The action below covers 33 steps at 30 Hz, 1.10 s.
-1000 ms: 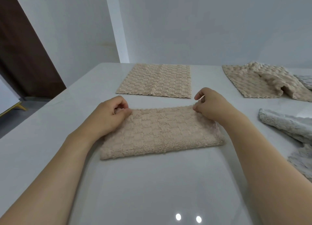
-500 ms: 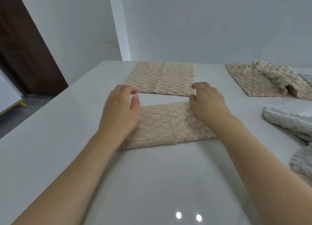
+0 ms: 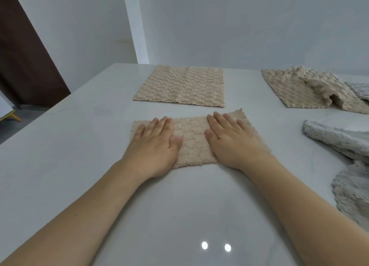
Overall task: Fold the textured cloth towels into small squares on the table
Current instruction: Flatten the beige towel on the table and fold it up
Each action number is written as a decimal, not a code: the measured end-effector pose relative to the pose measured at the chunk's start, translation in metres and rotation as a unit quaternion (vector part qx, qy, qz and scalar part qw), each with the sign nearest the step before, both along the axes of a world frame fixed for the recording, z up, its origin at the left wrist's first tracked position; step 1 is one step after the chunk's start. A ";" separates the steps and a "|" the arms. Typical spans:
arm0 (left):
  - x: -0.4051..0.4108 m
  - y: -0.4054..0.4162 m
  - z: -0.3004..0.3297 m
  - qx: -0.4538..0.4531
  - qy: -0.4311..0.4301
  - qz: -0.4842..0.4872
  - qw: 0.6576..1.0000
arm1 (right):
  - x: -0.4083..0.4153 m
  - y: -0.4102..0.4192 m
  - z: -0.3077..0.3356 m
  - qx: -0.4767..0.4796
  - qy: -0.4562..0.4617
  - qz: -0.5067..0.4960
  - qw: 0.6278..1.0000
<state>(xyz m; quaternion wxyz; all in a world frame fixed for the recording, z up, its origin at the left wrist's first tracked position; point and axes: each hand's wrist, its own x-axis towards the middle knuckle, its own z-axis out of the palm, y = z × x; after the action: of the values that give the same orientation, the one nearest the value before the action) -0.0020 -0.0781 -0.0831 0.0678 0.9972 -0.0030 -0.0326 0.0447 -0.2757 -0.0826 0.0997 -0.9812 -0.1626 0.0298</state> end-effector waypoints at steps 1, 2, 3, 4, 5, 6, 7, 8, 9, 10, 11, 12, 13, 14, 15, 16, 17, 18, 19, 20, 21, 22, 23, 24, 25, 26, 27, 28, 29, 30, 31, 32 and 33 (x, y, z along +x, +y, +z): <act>0.000 0.004 0.000 0.001 0.004 0.008 1.000 | 0.003 -0.009 0.000 -0.002 0.005 -0.018 1.000; 0.000 0.008 0.000 0.002 0.009 0.016 1.000 | 0.006 -0.017 0.001 -0.001 0.013 -0.041 0.999; -0.001 0.012 0.000 0.004 0.014 0.028 0.999 | 0.007 -0.024 0.000 0.002 0.021 -0.064 0.998; -0.001 0.014 0.001 0.008 0.019 0.043 0.999 | 0.008 -0.029 0.000 0.003 0.027 -0.082 0.996; -0.002 0.014 0.001 0.012 0.020 0.058 0.998 | 0.009 -0.030 0.001 -0.001 0.025 -0.096 0.995; -0.002 0.012 0.002 0.016 0.014 0.071 0.997 | 0.009 -0.029 0.002 -0.009 0.011 -0.106 0.994; -0.002 0.008 0.004 0.020 -0.001 0.080 0.997 | 0.007 -0.026 0.004 -0.017 -0.019 -0.114 0.993; -0.001 0.001 0.006 0.019 -0.024 0.082 0.996 | 0.005 -0.021 0.007 -0.017 -0.058 -0.122 0.991; -0.001 -0.008 0.008 0.010 -0.052 0.077 0.996 | 0.001 -0.017 0.010 -0.006 -0.093 -0.124 0.988; 0.000 -0.017 0.010 -0.001 -0.076 0.066 0.995 | -0.002 -0.012 0.012 0.011 -0.117 -0.110 0.987; 0.001 -0.025 0.010 -0.012 -0.087 0.049 0.995 | -0.005 -0.007 0.011 0.026 -0.121 -0.076 0.989; 0.001 -0.032 0.009 -0.017 -0.081 0.031 0.996 | -0.009 -0.002 0.008 0.033 -0.106 -0.032 0.993; 0.002 -0.036 0.006 -0.016 -0.064 0.017 0.998 | -0.012 0.001 0.004 0.034 -0.078 0.004 0.996; 0.002 -0.037 0.003 -0.011 -0.045 0.009 0.999 | -0.013 0.003 0.000 0.029 -0.049 0.022 0.998; 0.003 -0.035 0.002 -0.006 -0.031 0.007 0.999 | -0.011 0.001 -0.002 0.024 -0.029 0.023 0.999; 0.003 -0.031 0.001 -0.003 -0.025 0.008 1.000 | -0.009 -0.001 -0.002 0.020 -0.019 0.016 0.999; 0.002 -0.027 0.001 0.000 -0.022 0.011 1.000 | -0.007 -0.005 -0.002 0.015 -0.014 0.005 1.000; 0.000 -0.022 0.001 0.004 -0.019 0.016 1.000 | -0.005 -0.009 -0.001 0.011 -0.009 -0.009 1.000; -0.002 -0.017 0.002 0.006 -0.015 0.022 1.000 | -0.003 -0.014 0.000 0.007 -0.001 -0.028 1.000; -0.003 -0.012 0.002 0.006 -0.008 0.030 1.000 | -0.002 -0.018 0.001 0.003 0.010 -0.052 0.999; -0.004 -0.008 0.003 0.005 0.001 0.038 0.999 | -0.001 -0.022 0.001 -0.004 0.018 -0.081 0.997; -0.003 -0.006 0.005 0.005 0.014 0.047 0.999 | -0.001 -0.023 0.002 -0.013 0.024 -0.107 0.994; -0.002 -0.005 0.007 0.006 0.029 0.056 0.998 | 0.000 -0.023 0.003 -0.017 0.025 -0.127 0.991; 0.002 -0.006 0.011 0.009 0.039 0.065 0.997 | 0.001 -0.021 0.005 -0.015 0.016 -0.138 0.990; 0.005 -0.010 0.014 0.014 0.039 0.073 0.996 | 0.002 -0.017 0.007 -0.006 -0.004 -0.139 0.990; 0.009 -0.016 0.016 0.018 0.023 0.078 0.997 | 0.003 -0.013 0.009 0.011 -0.033 -0.126 0.991; 0.012 -0.023 0.016 0.019 -0.004 0.078 0.997 | 0.003 -0.008 0.011 0.035 -0.060 -0.100 0.993; 0.015 -0.029 0.015 0.015 -0.030 0.072 0.997 | 0.005 -0.003 0.012 0.058 -0.077 -0.063 0.993; 0.016 -0.035 0.011 0.013 -0.041 0.059 0.997 | 0.006 0.000 0.011 0.072 -0.077 -0.026 0.994; 0.017 -0.039 0.007 0.014 -0.038 0.044 0.998 | 0.006 0.004 0.009 0.071 -0.064 0.002 0.995; 0.018 -0.040 0.003 0.016 -0.027 0.031 0.999 | 0.006 0.006 0.005 0.058 -0.043 0.018 0.997; 0.019 -0.038 0.000 0.016 -0.016 0.022 0.999 | 0.007 0.007 0.001 0.039 -0.026 0.024 0.999; 0.020 -0.034 -0.001 0.013 -0.009 0.015 1.000 | 0.008 0.006 -0.003 0.024 -0.015 0.020 0.999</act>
<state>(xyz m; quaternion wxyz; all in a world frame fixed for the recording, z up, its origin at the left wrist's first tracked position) 0.0180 -0.1116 -0.0841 0.0554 0.9981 0.0118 -0.0229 0.0532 -0.2695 -0.0858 0.1201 -0.9754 -0.1843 0.0129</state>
